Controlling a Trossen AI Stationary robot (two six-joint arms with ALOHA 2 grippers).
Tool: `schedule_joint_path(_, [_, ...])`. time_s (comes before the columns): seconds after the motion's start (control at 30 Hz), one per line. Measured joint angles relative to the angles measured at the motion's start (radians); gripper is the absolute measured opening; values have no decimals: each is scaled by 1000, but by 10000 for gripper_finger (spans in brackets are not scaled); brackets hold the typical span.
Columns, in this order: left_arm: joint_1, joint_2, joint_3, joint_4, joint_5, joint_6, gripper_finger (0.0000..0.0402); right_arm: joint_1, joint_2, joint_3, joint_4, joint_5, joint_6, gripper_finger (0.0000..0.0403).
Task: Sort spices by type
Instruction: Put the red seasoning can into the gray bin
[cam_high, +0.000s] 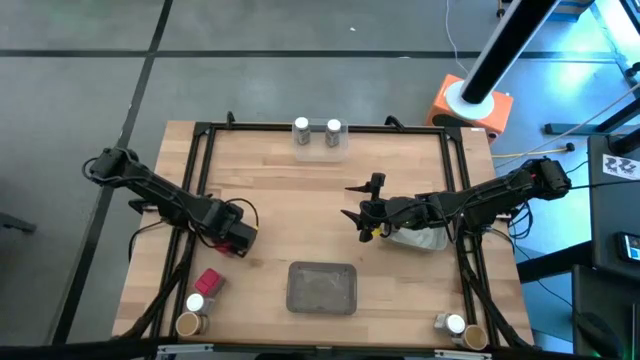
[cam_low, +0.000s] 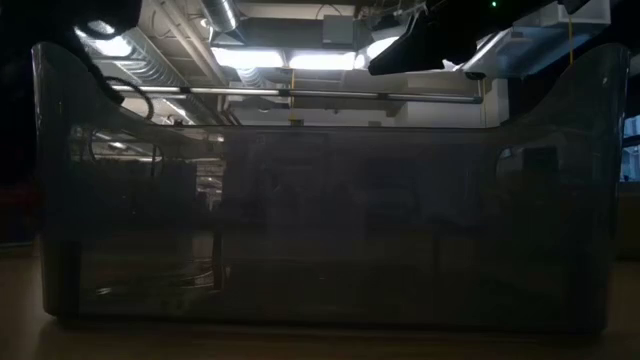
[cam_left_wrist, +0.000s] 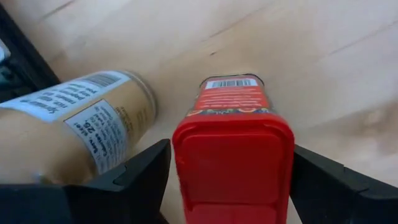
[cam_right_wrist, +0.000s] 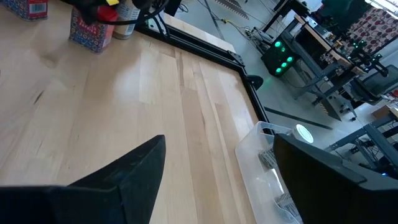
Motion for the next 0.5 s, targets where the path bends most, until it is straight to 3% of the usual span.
schedule_joint_path(0.1, [0, 0, -17, 31, 5, 41, 267, 0, 0, 0, 0, 0, 0, 298])
schedule_joint_path(0.3, [0, 0, -18, 94, 4, 131, 199, 0, 0, 0, 0, 0, 0, 298])
schedule_joint_path(0.5, [24, 0, 3, 119, -20, 214, 199, 2, 0, 0, -2, -1, 2, 298])
